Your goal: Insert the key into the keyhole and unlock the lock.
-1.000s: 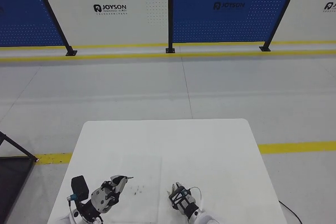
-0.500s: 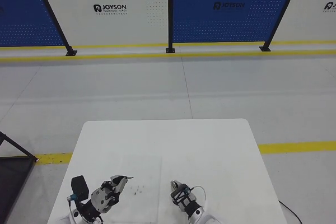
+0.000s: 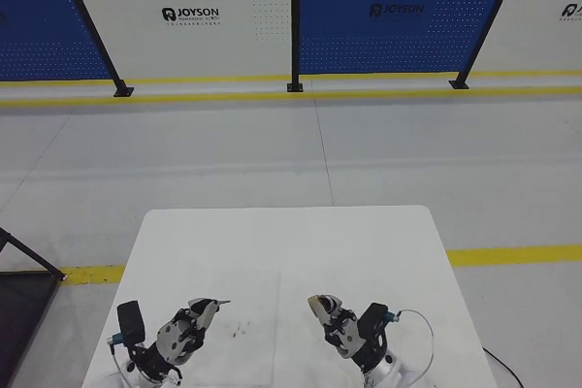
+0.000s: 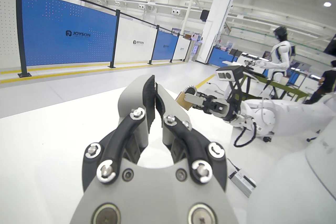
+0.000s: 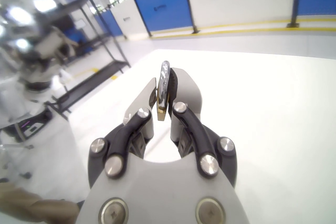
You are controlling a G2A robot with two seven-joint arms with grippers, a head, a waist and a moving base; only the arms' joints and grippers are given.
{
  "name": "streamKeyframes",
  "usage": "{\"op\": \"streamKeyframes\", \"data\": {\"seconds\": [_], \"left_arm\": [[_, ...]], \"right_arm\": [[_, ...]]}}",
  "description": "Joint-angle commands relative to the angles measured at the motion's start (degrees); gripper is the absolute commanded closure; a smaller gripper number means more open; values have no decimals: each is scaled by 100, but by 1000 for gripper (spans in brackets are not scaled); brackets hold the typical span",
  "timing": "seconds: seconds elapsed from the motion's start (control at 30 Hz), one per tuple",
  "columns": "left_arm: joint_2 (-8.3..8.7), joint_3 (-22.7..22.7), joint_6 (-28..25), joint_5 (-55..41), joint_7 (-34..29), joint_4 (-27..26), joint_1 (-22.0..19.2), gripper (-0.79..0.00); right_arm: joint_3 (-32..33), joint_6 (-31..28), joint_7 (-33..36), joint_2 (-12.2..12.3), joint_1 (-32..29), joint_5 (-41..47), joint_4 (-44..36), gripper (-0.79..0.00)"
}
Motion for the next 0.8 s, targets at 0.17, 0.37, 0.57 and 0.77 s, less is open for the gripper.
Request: {"op": "streamKeyframes", "data": {"seconds": [0.17,0.37,0.57,0.77], "left_arm": [[-9,65,-277,-330,221,135,-98,0],[-9,65,-277,-330,221,135,-98,0],[-9,65,-277,-330,221,135,-98,0],[-38,288,-166,-947,-46,-81,-245,0]], "right_arm": [[311,-798,36,80,-1,509,-96,0],[311,-798,36,80,-1,509,-96,0],[311,-798,36,80,-1,509,-96,0],[95,-888,-53,7,249,1662,-100,0]]}}
